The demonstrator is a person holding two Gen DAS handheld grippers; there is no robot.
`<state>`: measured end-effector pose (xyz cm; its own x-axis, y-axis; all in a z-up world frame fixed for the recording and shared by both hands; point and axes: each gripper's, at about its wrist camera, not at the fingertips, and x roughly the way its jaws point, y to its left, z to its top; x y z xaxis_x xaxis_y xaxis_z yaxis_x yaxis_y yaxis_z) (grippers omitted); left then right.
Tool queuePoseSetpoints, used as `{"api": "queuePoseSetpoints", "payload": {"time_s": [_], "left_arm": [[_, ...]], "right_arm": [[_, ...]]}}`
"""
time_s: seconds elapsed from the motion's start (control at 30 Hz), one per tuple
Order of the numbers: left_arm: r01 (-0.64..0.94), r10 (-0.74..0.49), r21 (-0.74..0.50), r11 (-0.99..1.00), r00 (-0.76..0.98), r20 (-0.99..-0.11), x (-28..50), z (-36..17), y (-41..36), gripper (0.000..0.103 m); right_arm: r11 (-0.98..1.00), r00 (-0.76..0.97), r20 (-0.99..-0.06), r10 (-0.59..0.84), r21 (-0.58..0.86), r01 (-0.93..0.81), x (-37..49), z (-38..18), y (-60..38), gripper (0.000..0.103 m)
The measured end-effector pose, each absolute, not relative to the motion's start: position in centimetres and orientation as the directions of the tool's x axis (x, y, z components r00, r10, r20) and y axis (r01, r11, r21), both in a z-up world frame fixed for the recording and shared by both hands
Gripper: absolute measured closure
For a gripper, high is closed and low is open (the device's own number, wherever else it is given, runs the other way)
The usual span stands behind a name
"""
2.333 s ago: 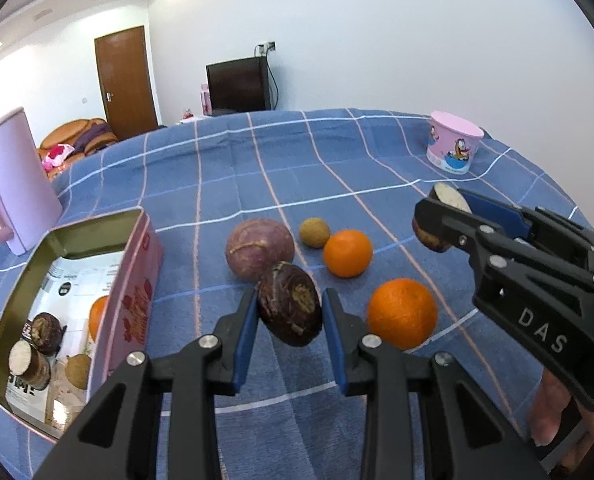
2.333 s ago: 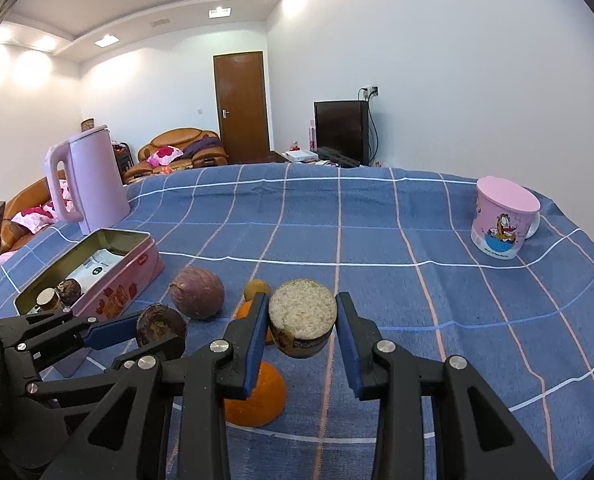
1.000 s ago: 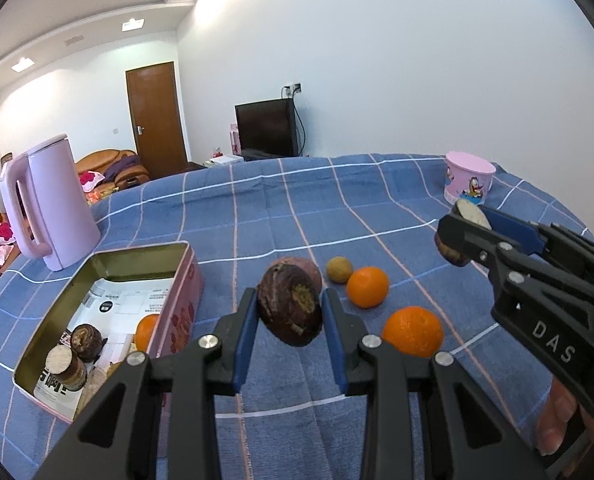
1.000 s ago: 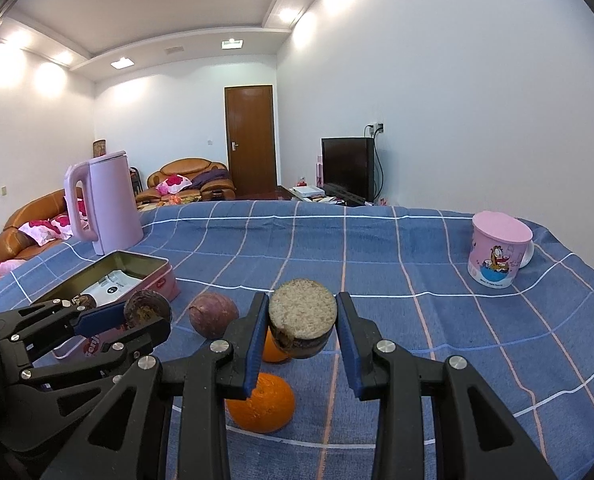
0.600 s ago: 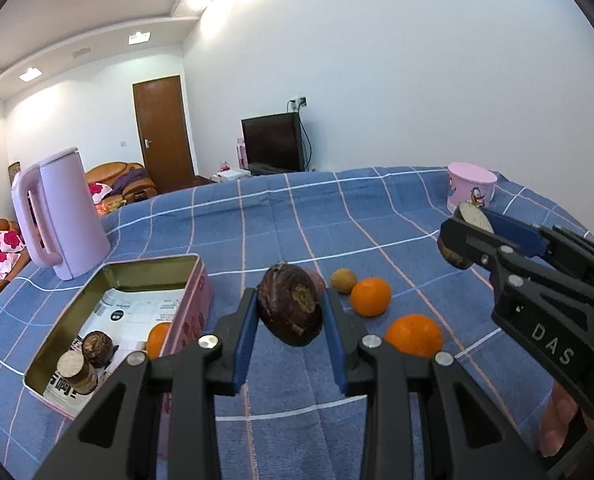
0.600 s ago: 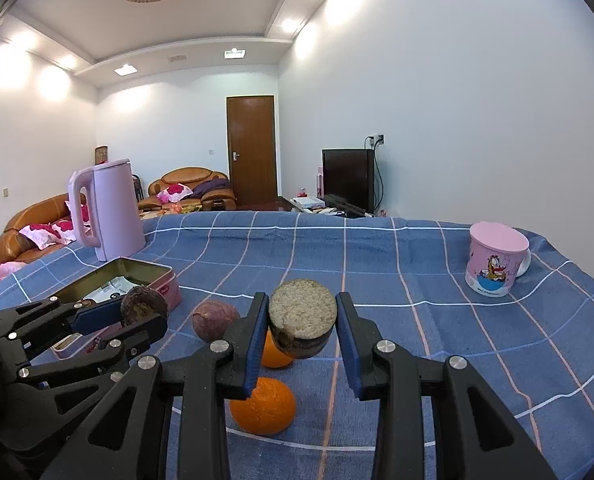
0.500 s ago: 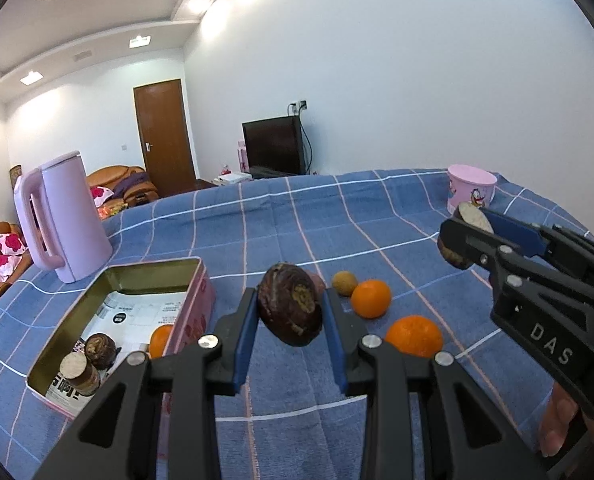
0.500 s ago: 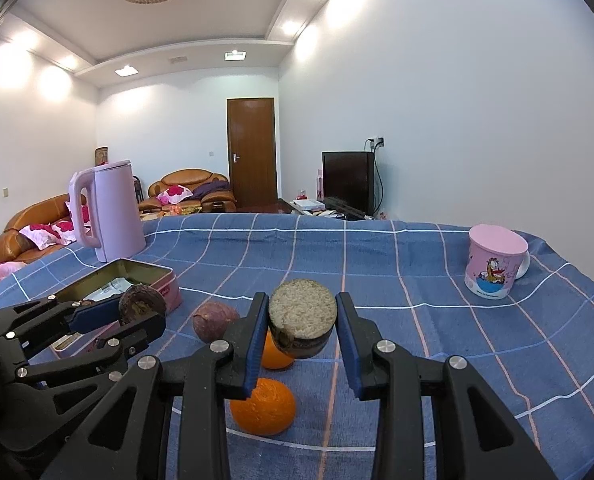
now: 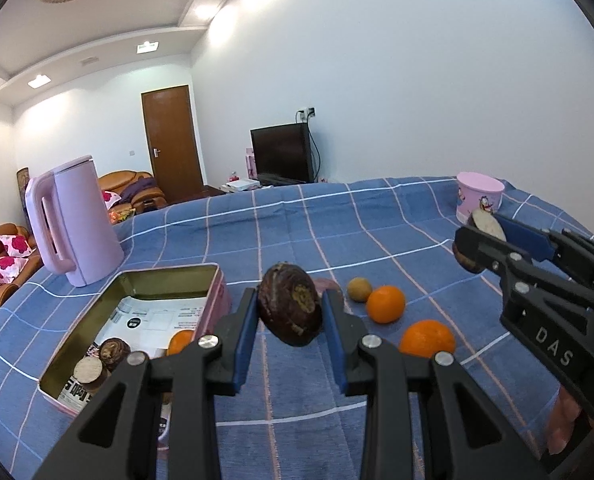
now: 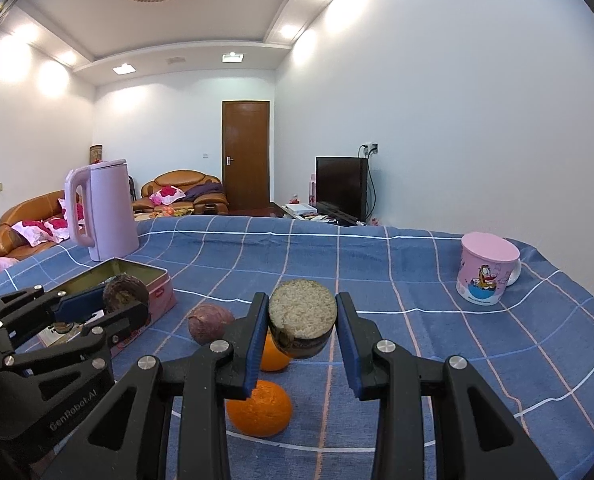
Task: Organize fruits
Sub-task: 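Lift the purple fruit with the left gripper while the right gripper lifts the cut piece, then carry the purple fruit over the tin with the left gripper while the right gripper carries the cut piece there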
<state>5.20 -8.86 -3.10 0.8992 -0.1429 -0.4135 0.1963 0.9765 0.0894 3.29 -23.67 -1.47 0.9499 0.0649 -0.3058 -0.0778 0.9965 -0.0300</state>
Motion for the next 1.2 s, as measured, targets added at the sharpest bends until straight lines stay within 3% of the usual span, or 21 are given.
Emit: {"api": "queuePoseSetpoints", "payload": {"time_s": [0.6,1.2], "left_arm": [[0.178,-0.146,0.044,0.983,0.905,-0.399,4.9,-2.3,-5.2,0.069],[0.033,-0.025,0.012,0.999,0.896,-0.443,7.6,-2.3,1.0,0.069]], "right_arm": [[0.988,0.935,-0.339,0.106,-0.071,-0.137,4.7,-1.0,-19.7,0.068],[0.946,0.892,-0.373,0.255,-0.096,-0.311,7.7,-0.5,-12.2,0.067]]}}
